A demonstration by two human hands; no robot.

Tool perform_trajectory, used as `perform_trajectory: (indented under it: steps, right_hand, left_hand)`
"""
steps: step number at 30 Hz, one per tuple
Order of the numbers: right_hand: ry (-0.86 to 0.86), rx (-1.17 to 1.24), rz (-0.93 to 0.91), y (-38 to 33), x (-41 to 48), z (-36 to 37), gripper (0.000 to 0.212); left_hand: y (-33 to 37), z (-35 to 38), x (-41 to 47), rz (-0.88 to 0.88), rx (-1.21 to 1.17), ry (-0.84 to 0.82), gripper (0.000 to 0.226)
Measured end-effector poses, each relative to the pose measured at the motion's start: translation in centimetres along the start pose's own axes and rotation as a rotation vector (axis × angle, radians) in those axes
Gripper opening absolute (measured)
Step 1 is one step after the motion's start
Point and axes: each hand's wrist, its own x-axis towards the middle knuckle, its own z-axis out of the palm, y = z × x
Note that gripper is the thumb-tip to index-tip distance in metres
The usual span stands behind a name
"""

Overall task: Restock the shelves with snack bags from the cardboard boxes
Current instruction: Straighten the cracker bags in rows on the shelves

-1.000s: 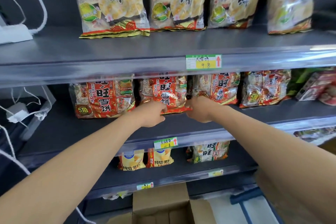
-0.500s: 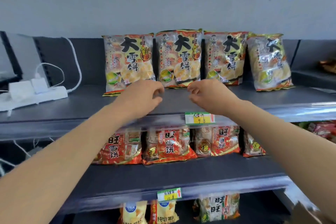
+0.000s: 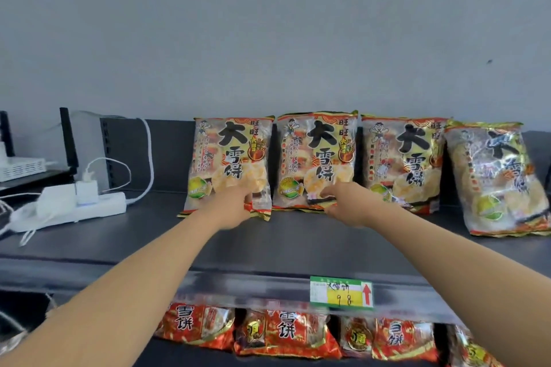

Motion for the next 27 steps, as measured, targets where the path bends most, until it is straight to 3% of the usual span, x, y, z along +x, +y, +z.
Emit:
perform_trajectory:
  steps: [5, 11, 17, 19, 21, 24, 27]
  right_hand:
    - [-0.035, 0.010, -0.021, 1.8, 3.1, 2.1, 0.054]
    - [0.020, 0.016, -0.034, 1.9, 6.1, 3.4, 0.057]
    - [-0.016, 0.025, -0.044, 1.3, 8.9, 4.1, 0.054]
    - [-0.027, 0.047, -0.024, 1.2, 9.4, 4.3, 0.053]
    - [0.107, 0.018, 0.002, 1.2, 9.4, 4.2, 0.048]
    - [0.441, -0.047, 0.138, 1.8, 9.1, 3.4, 0.049]
    - [0.417, 0.023, 0.220, 2.4, 9.2, 3.3, 0.074]
  left_hand:
    - [-0.7, 1.6, 2.9, -0.055, 0.033, -0.032, 0.059]
    - [-2.6, 2.5, 5.9, -0.160, -0.010, 0.120, 0.053]
    - [-4.7, 3.5, 8.9, -0.206, 0.015, 0.025, 0.055]
    - [-5.2, 3.7, 9.5, -0.195, -0.009, 0.052, 0.047]
    - [-5.3, 3.6, 9.6, -0.200, -0.030, 0.182, 0.047]
    - [-5.1, 2.6, 9.3, -0.286, -0.077, 0.474, 0.094]
    - [-4.9, 2.2, 9.9, -0.263, -0.064, 0.426, 0.104]
